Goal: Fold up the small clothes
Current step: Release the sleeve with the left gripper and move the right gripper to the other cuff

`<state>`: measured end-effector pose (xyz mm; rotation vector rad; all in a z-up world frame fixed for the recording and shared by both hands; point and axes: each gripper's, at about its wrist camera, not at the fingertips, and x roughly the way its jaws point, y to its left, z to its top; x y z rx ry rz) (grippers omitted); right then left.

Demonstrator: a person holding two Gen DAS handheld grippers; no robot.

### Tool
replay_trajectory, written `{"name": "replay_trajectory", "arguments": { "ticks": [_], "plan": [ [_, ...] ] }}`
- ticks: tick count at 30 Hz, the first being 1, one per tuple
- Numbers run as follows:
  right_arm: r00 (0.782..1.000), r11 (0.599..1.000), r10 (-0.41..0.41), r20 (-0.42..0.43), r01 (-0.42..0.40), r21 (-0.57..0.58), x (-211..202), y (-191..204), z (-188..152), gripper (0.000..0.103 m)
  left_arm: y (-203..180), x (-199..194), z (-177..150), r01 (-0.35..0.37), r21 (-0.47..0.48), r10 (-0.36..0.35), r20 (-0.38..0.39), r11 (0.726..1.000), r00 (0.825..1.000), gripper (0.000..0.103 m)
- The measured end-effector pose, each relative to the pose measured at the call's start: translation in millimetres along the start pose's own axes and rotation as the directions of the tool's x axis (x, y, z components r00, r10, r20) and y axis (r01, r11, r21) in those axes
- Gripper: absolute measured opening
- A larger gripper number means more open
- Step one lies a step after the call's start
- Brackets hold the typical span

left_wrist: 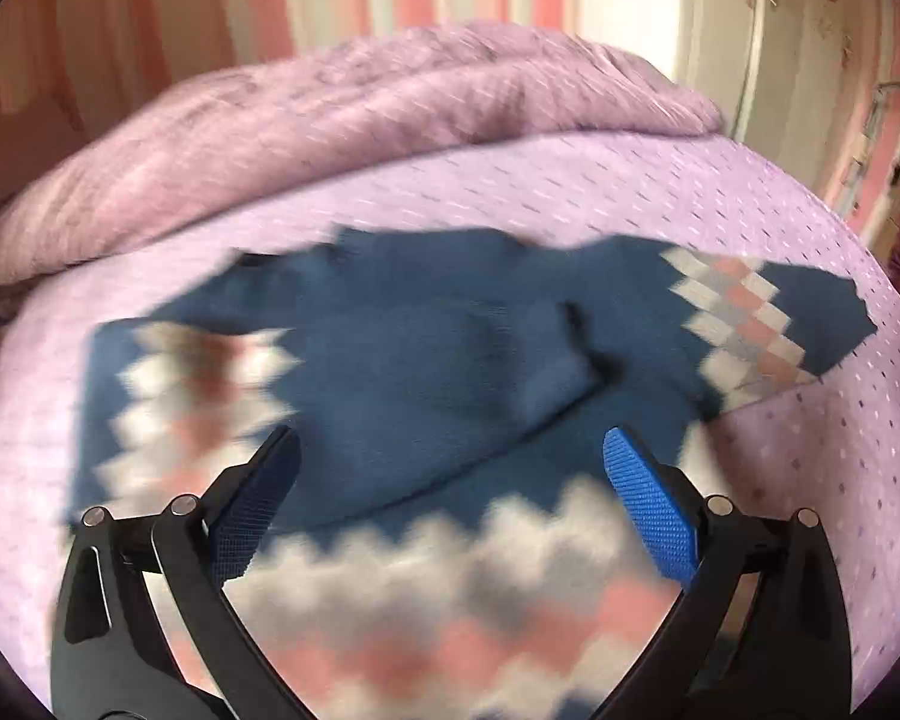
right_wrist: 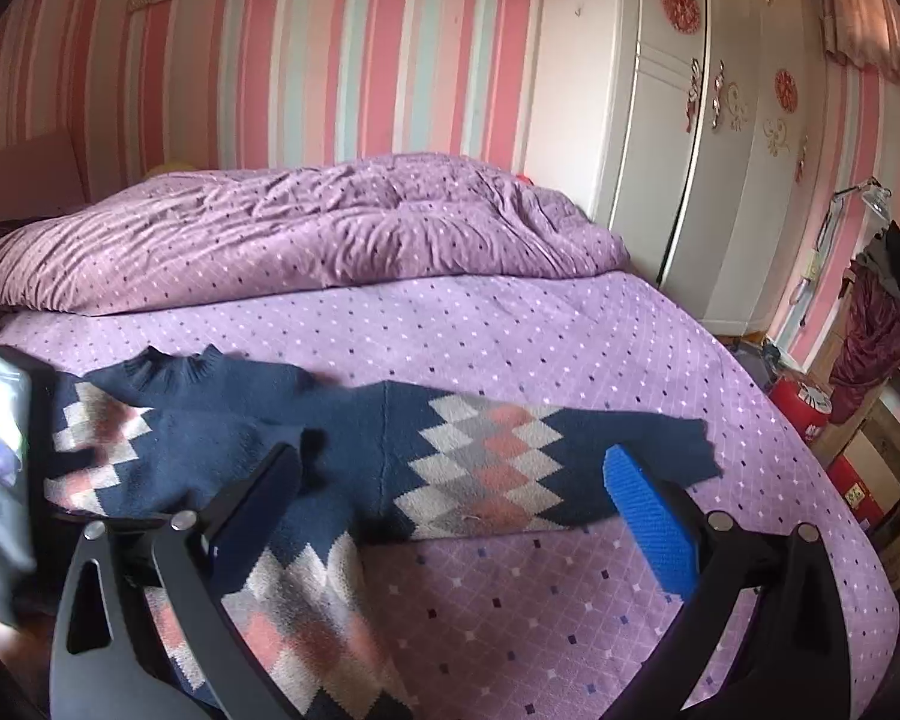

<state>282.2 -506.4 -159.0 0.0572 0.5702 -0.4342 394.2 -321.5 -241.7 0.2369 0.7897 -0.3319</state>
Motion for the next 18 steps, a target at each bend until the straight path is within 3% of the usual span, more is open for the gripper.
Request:
{"name": "replay_trajectory", "arguments": {
  "ticks": [6,8,9,12,16,18],
  "plan": [
    [0.999,0.999,0.036,0.018,-0.035,-0.041,-11.1,23.8,-1.5,0.101,105.3,-50.7,-17.1,-0.100,-0.110,0.101,0.007,0.989,0.995,0.100],
    [0.999,0.998,0.034,0.039,-0.031,-0.061,-15.9,32.8,-4.2,0.101,128.9,-65.0,-24.4,-0.089,-0.138,0.093,0.025,0.986,0.995,0.100],
    [0.998,0.997,0.035,0.046,-0.032,-0.070,-18.2,36.1,-5.4,0.101,140.6,-72.1,-28.3,-0.125,-0.148,0.131,0.031,0.981,0.991,0.100],
    [0.998,0.994,0.039,0.044,-0.035,-0.101,-21.3,45.4,-9.4,0.101,164.6,-78.1,-36.7,-0.174,-0.166,0.175,-0.005,0.971,0.985,0.100],
    [0.999,0.994,0.030,0.037,-0.025,-0.106,-27.1,45.6,-12.6,0.101,192.0,-85.7,-47.9,-0.151,-0.254,0.145,-0.044,0.955,0.988,0.100],
    [0.999,0.995,0.022,0.036,-0.019,-0.094,-30.2,41.4,-13.8,0.101,198.8,-94.8,-55.3,-0.168,-0.278,0.163,-0.040,0.946,0.986,0.100]
  ]
}}
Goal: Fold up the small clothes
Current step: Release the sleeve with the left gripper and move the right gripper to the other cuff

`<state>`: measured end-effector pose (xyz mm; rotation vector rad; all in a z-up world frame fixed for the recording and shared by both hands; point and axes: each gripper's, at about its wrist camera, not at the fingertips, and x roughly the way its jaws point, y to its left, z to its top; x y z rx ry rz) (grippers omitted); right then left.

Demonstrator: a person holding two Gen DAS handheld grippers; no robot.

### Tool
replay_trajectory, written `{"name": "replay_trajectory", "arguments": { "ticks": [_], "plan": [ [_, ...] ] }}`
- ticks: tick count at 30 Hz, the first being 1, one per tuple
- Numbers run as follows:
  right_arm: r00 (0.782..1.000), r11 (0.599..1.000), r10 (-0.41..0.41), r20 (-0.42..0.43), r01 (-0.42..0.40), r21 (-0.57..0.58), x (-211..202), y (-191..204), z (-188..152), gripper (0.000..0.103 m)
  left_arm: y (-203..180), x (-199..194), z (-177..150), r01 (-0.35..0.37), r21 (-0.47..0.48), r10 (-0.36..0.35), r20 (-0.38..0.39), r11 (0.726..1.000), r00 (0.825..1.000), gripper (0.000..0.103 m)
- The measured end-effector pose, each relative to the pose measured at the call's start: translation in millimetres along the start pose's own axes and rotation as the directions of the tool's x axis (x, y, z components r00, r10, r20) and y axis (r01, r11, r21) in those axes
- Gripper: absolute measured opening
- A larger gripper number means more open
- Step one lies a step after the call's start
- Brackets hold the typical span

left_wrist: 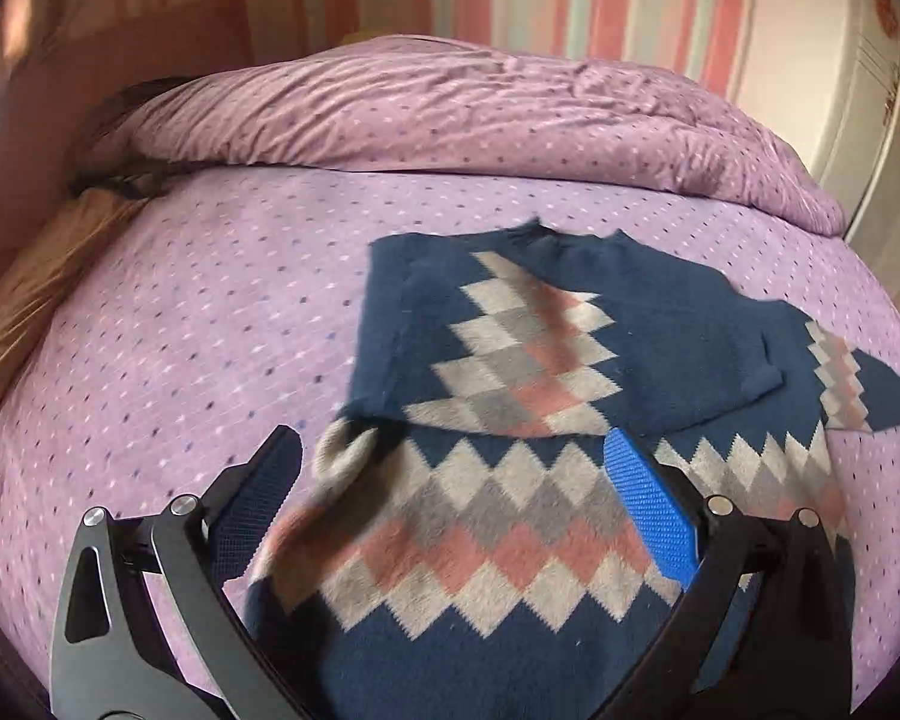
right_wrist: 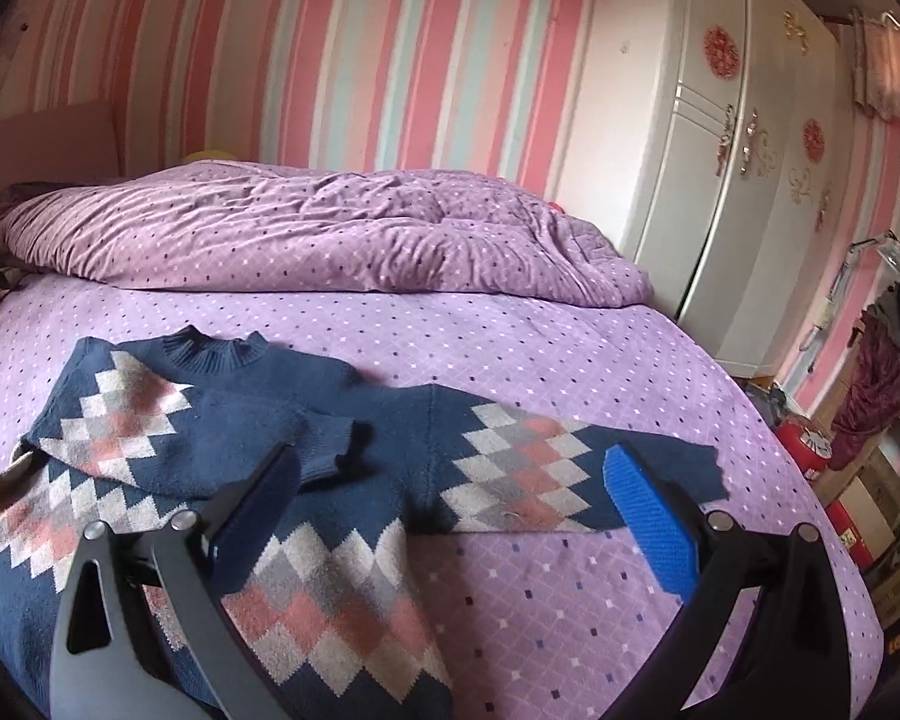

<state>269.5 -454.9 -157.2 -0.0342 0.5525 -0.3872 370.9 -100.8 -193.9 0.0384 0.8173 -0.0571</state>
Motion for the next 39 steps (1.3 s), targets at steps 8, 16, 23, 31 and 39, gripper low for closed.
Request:
{"name": "replay_trajectory", "arguments": {
  "ticks": [8,16,23,31,39],
  "plan": [
    [1.000,0.998,-0.020,-0.021,0.021,0.064,-5.9,-38.4,-12.7,0.081,7.2,-22.5,-10.5,0.064,-0.062,-0.063,0.008,0.996,0.998,0.100],
    [0.994,0.990,-0.037,-0.108,0.050,0.128,30.5,-107.4,-30.7,0.024,-16.8,-29.2,-6.8,-0.019,-0.006,0.019,0.019,1.000,1.000,0.100],
    [0.981,0.957,-0.051,-0.185,0.101,0.272,86.7,-194.3,-54.9,0.039,-52.2,-32.6,2.3,0.012,0.037,-0.014,0.048,0.999,0.999,0.100],
    [0.967,0.905,-0.090,-0.237,0.178,0.386,156.1,-272.6,-83.3,0.054,-95.1,13.3,18.8,0.039,0.096,-0.043,0.036,0.995,0.998,0.100],
    [0.962,0.854,-0.064,-0.265,0.190,0.484,217.7,-311.7,-105.6,0.074,-130.8,42.8,40.5,0.046,0.136,-0.055,0.061,0.990,0.997,0.100]
  ]
}}
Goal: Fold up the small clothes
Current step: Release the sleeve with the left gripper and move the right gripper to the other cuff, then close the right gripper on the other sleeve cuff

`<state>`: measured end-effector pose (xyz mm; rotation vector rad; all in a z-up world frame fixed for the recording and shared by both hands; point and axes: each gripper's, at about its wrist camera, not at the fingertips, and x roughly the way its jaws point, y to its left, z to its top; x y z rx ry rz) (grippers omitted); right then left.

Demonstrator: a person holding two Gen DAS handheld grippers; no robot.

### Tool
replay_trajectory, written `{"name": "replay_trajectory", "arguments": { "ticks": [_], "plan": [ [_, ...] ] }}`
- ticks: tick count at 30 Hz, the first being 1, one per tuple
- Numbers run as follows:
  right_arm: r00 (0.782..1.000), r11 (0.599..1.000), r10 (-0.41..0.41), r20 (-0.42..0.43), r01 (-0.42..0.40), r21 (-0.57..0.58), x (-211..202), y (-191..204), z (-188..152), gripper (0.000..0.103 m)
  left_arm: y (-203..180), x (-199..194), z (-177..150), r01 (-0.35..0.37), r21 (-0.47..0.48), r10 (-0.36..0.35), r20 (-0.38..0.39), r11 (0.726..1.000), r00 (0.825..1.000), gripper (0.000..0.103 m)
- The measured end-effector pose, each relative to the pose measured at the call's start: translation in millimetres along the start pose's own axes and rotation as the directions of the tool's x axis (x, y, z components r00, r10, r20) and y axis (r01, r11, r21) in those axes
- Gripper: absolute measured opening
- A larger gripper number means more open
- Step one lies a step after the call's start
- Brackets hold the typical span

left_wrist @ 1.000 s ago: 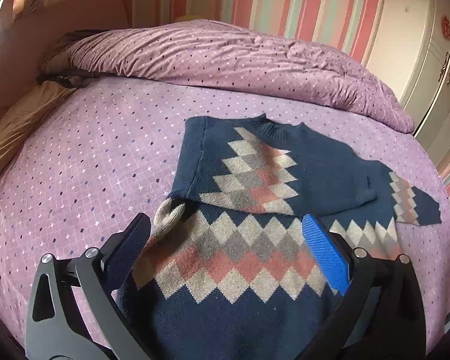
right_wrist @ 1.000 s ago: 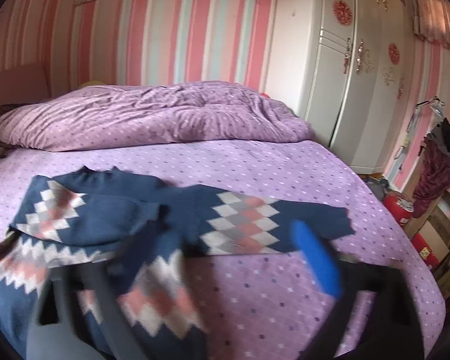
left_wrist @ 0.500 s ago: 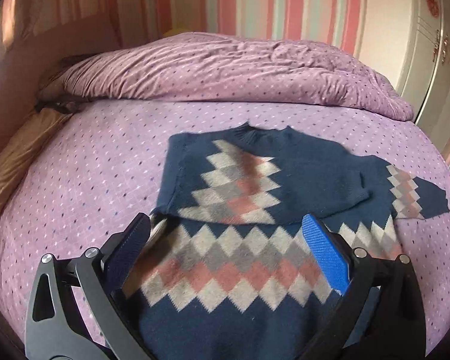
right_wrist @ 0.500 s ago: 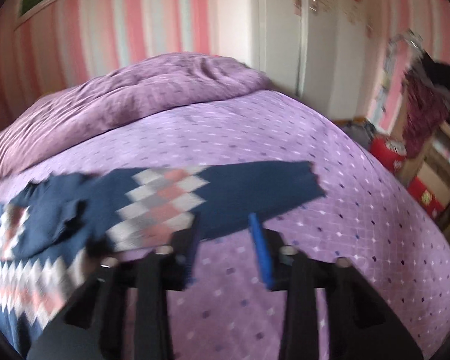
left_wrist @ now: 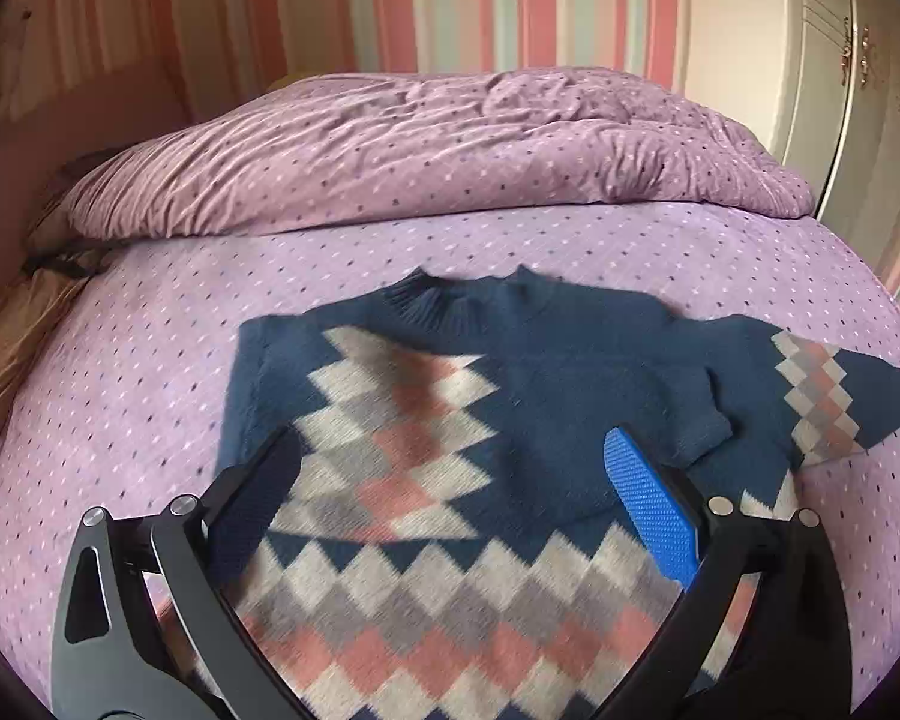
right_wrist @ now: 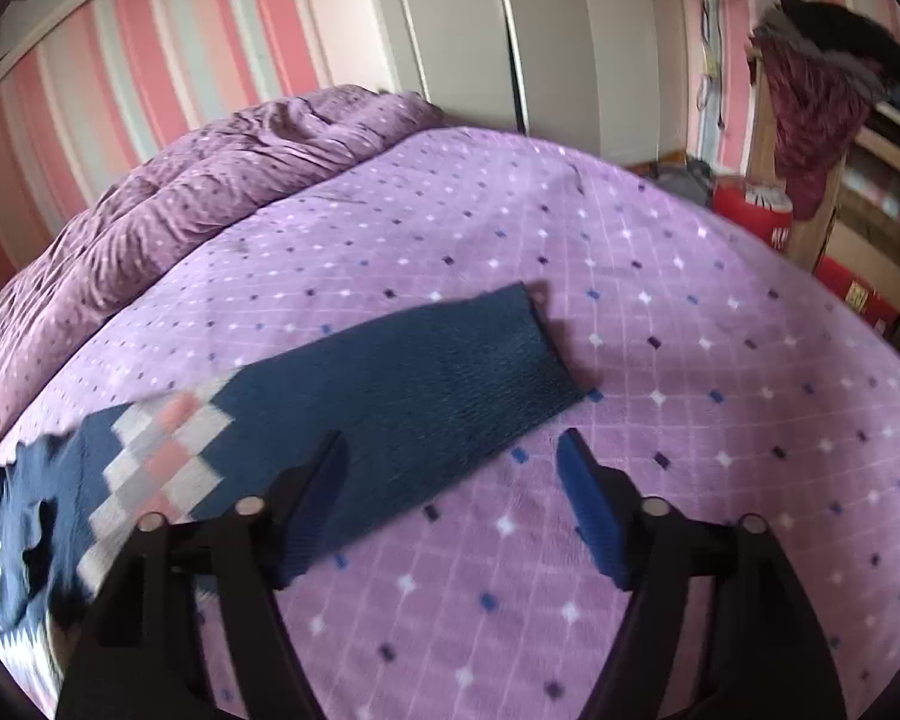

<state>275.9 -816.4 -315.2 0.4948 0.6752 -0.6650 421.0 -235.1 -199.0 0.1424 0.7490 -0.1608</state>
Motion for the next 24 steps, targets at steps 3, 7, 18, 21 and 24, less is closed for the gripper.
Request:
{"name": "replay_trajectory", "arguments": {
  "ticks": [3,7,18,21,24],
  "plan": [
    [1.000,0.998,0.012,-0.008,-0.012,0.056,16.8,-8.9,3.0,0.074,-9.3,6.6,2.0,0.015,-0.003,-0.015,-0.002,1.000,1.000,0.100],
    [0.997,0.982,0.052,-0.056,-0.041,0.186,40.9,-25.2,0.4,0.074,-17.9,14.5,-1.1,0.039,-0.012,-0.039,-0.030,0.999,0.999,0.100],
    [0.999,0.967,0.045,-0.027,-0.036,0.253,58.5,-25.3,3.6,0.060,-40.6,16.0,-13.6,0.104,-0.043,-0.106,-0.064,0.994,0.992,0.100],
    [0.999,0.976,0.022,-0.032,-0.014,0.219,62.6,-20.8,4.5,0.037,-44.8,15.0,-13.7,0.096,-0.025,-0.097,-0.062,0.995,0.993,0.100],
    [0.999,0.987,0.009,-0.039,-0.003,0.160,63.7,-13.3,8.2,0.012,-42.5,11.6,-12.4,0.087,-0.011,-0.087,-0.058,0.996,0.995,0.100]
  ]
}}
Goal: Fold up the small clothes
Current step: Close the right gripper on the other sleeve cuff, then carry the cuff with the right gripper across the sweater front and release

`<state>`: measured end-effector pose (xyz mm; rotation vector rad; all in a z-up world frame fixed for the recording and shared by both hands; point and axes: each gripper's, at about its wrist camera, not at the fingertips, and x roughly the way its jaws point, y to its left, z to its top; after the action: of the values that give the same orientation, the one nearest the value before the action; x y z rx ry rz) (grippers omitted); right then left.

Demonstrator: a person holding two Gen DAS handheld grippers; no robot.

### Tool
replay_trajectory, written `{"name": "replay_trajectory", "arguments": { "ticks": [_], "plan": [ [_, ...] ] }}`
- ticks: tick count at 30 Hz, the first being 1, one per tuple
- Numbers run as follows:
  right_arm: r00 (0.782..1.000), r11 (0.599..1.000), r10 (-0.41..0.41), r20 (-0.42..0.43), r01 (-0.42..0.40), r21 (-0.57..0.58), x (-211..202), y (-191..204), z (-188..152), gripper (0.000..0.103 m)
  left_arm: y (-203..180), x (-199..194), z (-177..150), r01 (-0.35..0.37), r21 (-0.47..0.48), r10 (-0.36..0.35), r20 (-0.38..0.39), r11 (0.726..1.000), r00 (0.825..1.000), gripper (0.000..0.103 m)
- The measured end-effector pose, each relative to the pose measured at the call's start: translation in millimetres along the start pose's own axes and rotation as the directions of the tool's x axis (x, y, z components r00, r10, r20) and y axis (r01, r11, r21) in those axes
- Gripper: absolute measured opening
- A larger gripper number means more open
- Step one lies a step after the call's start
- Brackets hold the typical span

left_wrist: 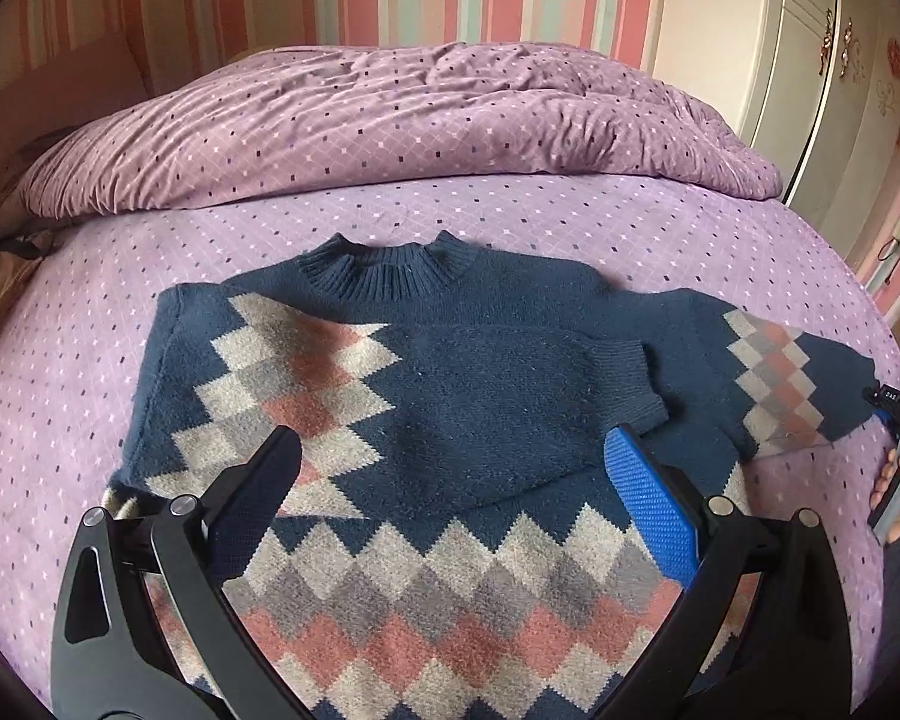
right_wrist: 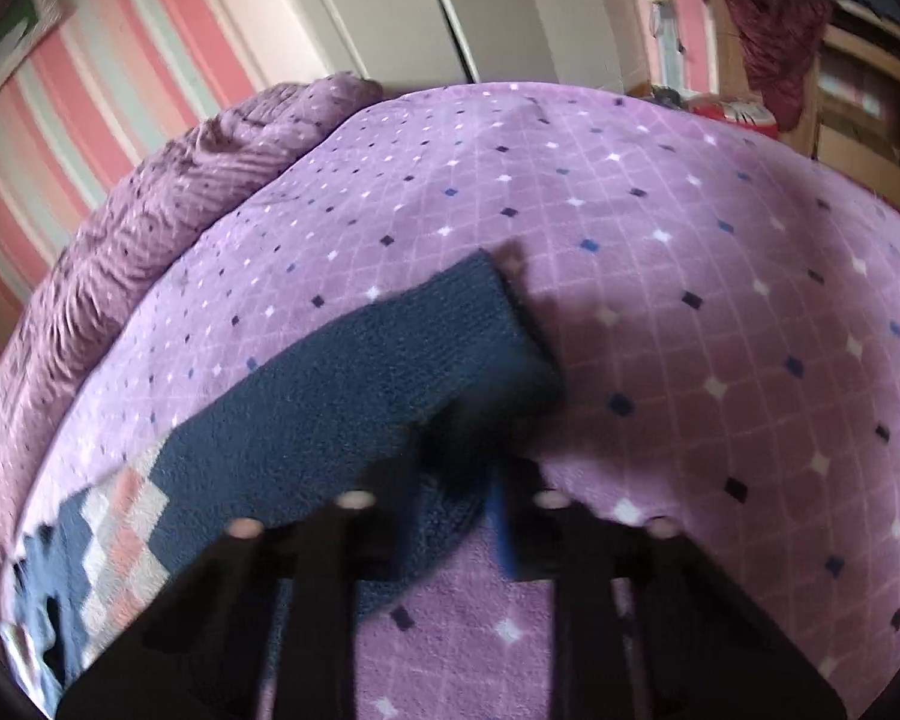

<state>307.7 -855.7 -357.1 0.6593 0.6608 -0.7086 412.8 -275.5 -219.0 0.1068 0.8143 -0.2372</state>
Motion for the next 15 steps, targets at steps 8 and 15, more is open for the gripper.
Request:
{"name": "replay_trajectory", "arguments": {
  "ticks": [8,15],
  "plan": [
    [0.992,0.991,0.014,0.129,0.003,-0.133,-52.7,32.4,1.3,0.008,18.1,-6.5,4.1,-0.024,-0.005,0.024,0.000,1.000,1.000,0.100],
    [0.976,0.937,0.148,0.158,-0.087,-0.338,-158.4,129.7,-40.1,0.007,39.2,-10.8,-0.6,-0.014,-0.027,0.014,-0.008,1.000,1.000,0.100]
  ]
}}
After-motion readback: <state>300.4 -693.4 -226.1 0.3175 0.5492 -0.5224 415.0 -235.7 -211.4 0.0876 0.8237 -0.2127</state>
